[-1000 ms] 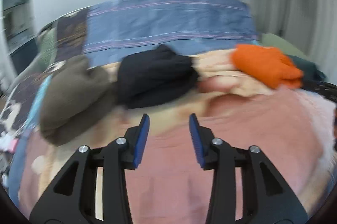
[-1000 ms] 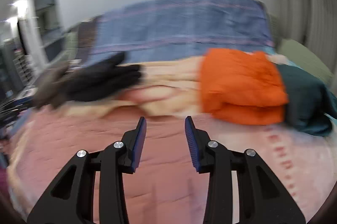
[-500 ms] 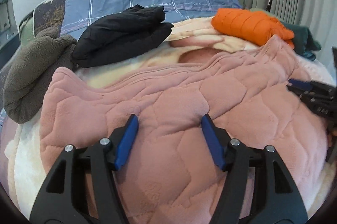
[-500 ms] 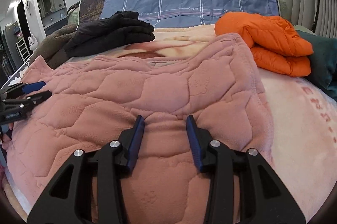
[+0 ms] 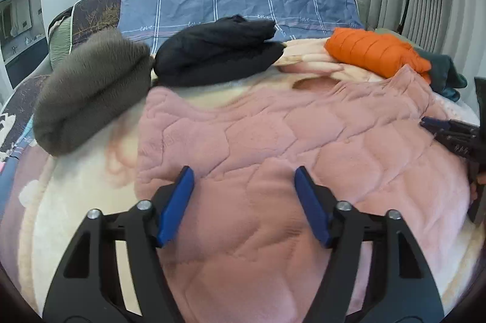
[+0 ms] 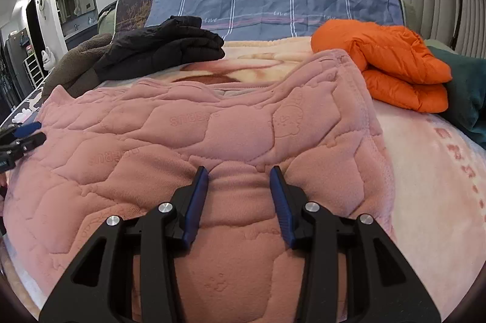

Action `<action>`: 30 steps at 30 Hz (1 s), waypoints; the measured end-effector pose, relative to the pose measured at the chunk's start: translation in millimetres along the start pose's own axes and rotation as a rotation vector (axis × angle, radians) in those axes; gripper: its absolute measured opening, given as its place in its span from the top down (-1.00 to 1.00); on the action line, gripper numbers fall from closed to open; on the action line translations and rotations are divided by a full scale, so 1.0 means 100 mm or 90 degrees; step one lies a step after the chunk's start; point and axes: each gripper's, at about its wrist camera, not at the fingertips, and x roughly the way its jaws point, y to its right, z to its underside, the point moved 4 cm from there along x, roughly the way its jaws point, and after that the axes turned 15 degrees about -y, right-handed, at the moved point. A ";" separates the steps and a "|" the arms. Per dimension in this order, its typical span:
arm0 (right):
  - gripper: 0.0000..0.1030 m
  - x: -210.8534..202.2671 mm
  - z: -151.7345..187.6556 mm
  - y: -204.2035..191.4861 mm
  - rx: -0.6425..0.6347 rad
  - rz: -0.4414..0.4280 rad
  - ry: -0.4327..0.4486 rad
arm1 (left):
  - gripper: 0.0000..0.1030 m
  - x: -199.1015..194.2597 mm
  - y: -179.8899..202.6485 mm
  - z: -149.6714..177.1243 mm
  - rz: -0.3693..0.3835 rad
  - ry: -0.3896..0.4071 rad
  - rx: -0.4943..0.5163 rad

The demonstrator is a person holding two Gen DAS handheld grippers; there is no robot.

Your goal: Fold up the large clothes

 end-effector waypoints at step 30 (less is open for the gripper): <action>0.17 0.04 0.48 -1.14 -0.003 0.003 -0.057 | 0.23 0.51 -0.04 -0.24 0.104 -0.038 -0.080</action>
